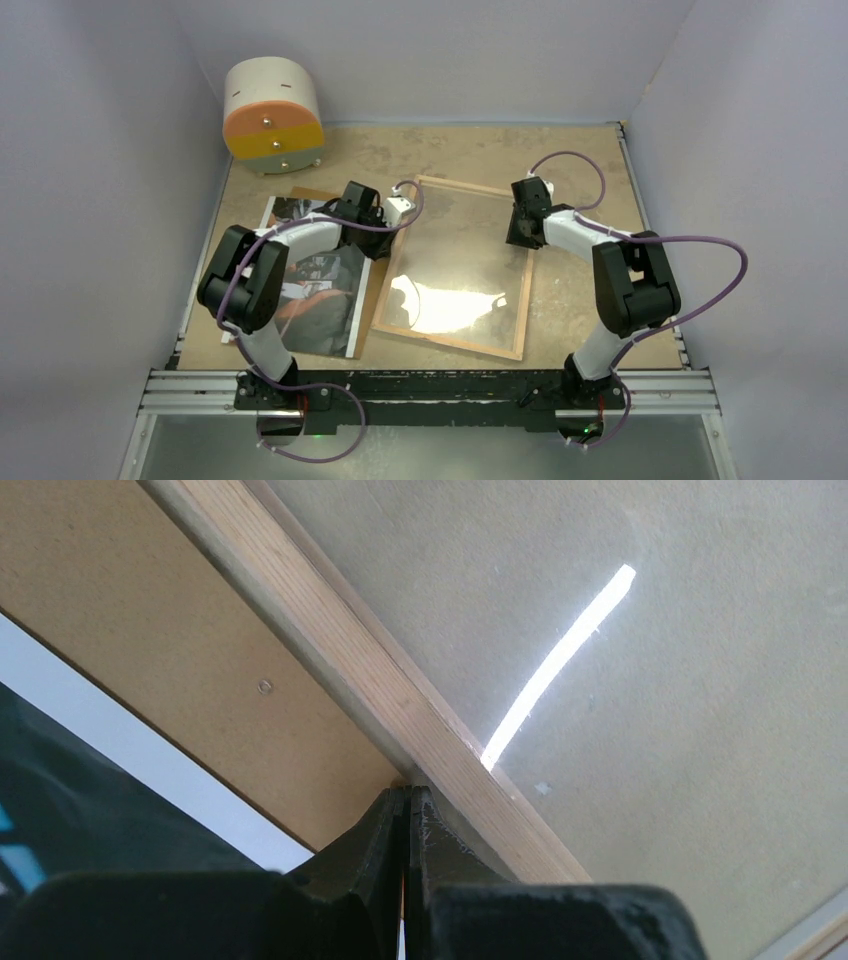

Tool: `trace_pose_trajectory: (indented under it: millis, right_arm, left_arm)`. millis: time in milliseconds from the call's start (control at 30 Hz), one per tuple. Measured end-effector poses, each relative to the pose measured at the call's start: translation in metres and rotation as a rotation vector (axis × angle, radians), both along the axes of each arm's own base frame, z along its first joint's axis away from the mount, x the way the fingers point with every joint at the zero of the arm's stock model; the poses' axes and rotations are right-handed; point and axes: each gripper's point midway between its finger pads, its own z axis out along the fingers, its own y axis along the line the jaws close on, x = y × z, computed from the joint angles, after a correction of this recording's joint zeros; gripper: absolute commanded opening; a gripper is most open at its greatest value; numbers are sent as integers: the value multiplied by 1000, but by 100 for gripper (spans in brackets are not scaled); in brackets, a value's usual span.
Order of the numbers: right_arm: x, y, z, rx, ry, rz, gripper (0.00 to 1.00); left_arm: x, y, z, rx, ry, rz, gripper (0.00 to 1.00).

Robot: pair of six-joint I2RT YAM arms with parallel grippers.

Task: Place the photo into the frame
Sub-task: Place the photo frame item in the photo frame.

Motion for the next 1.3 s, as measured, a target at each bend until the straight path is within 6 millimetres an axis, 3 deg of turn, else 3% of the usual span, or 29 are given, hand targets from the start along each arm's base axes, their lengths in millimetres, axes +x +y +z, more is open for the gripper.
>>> trace_pose_trajectory:
  millis: [200,367,533,600,800,1033,1167,1300]
  right_arm:
    - [3,1,9,8,7,1,44]
    - [14,12,31,62,-34,24,48]
    - [6,28,55,133,-76,66,45]
    - [-5,40,60,165,-83,92,44]
    - [-50,129,64,325,-61,269,36]
    - [-84,224,61,485,-24,418,24]
    - [-103,263,45,500,14,485,21]
    - [-112,293,38,504,28,543,19]
  left_arm:
    - [-18,13,5,41,19,-34,0]
    - [-34,23,10,57,13,-58,0]
    - [-55,28,-6,67,65,-72,0]
    - [-55,27,-4,61,57,-74,0]
    - [-55,24,-4,49,55,-80,0]
    - [-55,21,-3,29,61,-80,0]
    - [-53,25,-1,-12,84,-51,0]
    - [-42,44,2,-46,98,12,0]
